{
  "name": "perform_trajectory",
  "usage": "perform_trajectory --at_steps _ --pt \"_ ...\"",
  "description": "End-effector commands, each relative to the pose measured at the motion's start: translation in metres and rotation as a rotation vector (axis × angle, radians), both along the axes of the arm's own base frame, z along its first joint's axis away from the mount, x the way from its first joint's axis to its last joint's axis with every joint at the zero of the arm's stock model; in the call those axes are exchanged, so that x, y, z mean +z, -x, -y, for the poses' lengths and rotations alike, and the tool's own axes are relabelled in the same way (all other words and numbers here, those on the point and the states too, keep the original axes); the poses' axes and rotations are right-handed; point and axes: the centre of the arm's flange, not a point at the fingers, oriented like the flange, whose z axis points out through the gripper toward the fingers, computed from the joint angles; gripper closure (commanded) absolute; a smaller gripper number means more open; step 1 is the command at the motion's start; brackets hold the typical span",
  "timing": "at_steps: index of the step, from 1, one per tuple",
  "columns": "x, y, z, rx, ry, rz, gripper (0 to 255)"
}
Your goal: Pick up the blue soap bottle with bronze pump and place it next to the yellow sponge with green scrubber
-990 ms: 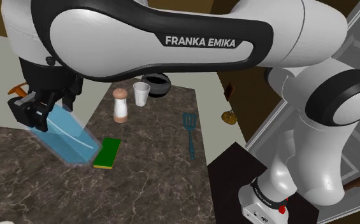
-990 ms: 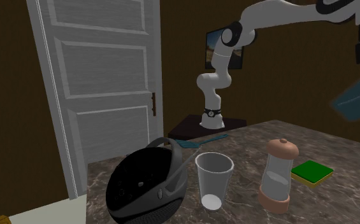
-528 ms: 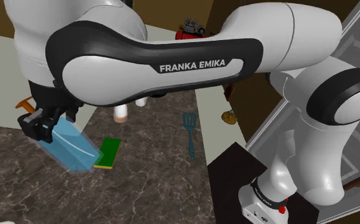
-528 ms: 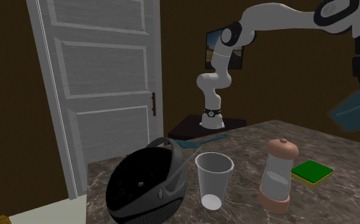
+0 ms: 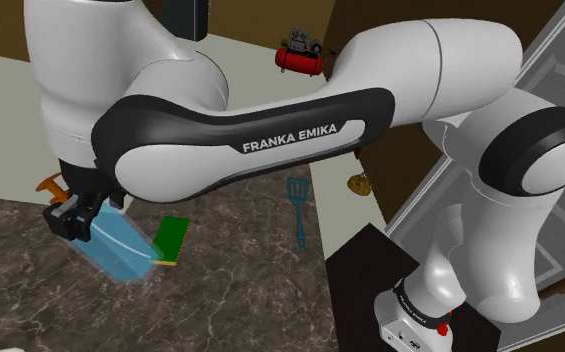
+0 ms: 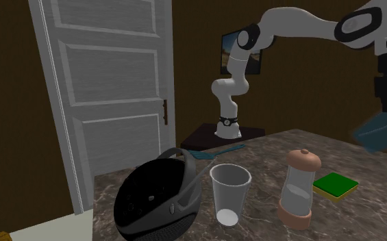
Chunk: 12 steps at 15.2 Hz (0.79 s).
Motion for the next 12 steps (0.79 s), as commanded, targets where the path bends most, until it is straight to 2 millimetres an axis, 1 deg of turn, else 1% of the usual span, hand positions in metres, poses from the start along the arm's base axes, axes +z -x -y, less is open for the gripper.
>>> perform_trajectory --at_steps 1,12 --pt "-0.011 -0.001 -0.001 0.000 -0.001 0.001 255" --pt "-0.069 -0.001 -0.001 0.000 -0.001 0.001 255"
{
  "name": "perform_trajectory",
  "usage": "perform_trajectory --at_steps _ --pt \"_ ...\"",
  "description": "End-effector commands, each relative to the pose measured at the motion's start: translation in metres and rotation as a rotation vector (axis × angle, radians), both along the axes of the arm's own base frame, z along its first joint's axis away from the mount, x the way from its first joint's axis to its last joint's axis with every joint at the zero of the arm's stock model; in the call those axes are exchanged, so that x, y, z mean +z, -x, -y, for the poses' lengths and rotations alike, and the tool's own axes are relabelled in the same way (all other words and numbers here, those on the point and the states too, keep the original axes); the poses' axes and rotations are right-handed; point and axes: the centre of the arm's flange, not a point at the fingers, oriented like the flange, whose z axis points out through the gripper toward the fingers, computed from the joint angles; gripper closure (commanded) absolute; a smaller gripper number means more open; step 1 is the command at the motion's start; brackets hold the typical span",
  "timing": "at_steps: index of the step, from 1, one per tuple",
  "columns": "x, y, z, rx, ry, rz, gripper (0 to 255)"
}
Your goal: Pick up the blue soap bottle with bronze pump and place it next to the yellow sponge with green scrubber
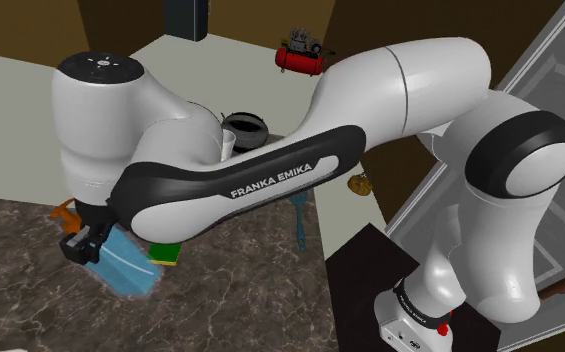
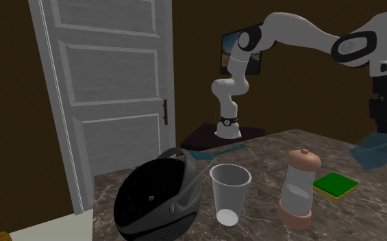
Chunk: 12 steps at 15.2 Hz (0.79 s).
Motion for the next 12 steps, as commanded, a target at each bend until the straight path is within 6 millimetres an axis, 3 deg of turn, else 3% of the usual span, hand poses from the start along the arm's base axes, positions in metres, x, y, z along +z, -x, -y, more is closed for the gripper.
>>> perform_trajectory --at_steps 1,8,12 --pt "-0.011 -0.001 0.001 0.000 -0.001 0.001 255" --pt "-0.047 -0.001 0.001 0.000 -0.001 0.001 255" --pt "-0.047 -0.001 0.001 0.000 -0.001 0.001 255"
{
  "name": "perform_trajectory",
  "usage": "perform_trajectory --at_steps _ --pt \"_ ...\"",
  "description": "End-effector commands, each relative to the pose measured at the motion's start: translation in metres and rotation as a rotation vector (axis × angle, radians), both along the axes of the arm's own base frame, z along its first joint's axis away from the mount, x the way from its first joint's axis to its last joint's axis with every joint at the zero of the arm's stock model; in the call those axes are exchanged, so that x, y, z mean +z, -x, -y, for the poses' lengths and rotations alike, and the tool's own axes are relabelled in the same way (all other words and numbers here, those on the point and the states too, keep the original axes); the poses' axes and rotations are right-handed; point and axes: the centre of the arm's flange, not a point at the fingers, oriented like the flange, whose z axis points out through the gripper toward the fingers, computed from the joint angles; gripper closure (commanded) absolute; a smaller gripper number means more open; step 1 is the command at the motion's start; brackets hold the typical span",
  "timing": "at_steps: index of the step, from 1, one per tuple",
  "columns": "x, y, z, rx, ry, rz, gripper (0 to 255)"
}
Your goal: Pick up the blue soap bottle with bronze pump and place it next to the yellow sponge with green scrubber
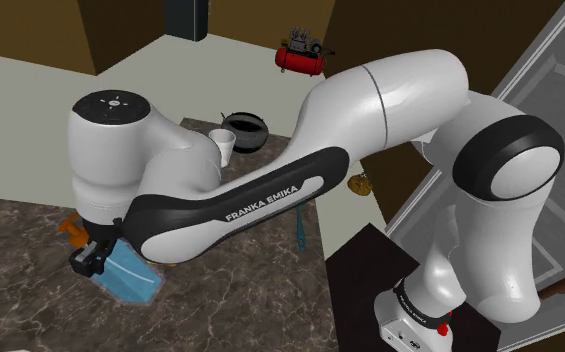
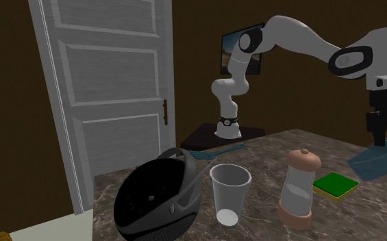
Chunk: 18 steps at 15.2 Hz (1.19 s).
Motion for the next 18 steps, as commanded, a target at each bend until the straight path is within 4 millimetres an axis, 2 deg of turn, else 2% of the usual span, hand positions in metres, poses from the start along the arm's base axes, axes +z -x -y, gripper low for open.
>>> perform_trajectory --at_steps 1,3,4,9,13,18 --pt "-0.006 0.000 0.001 0.000 0.007 -0.007 255" --pt "-0.006 0.000 0.001 0.000 0.007 -0.007 255" --pt "-0.005 0.001 0.000 0.000 0.007 -0.007 0" --pt "-0.006 0.000 0.001 0.000 0.007 -0.007 0" --pt "0.043 0.009 0.007 0.000 0.007 -0.007 0" --pt "0.043 0.009 0.007 0.000 0.007 -0.007 0"
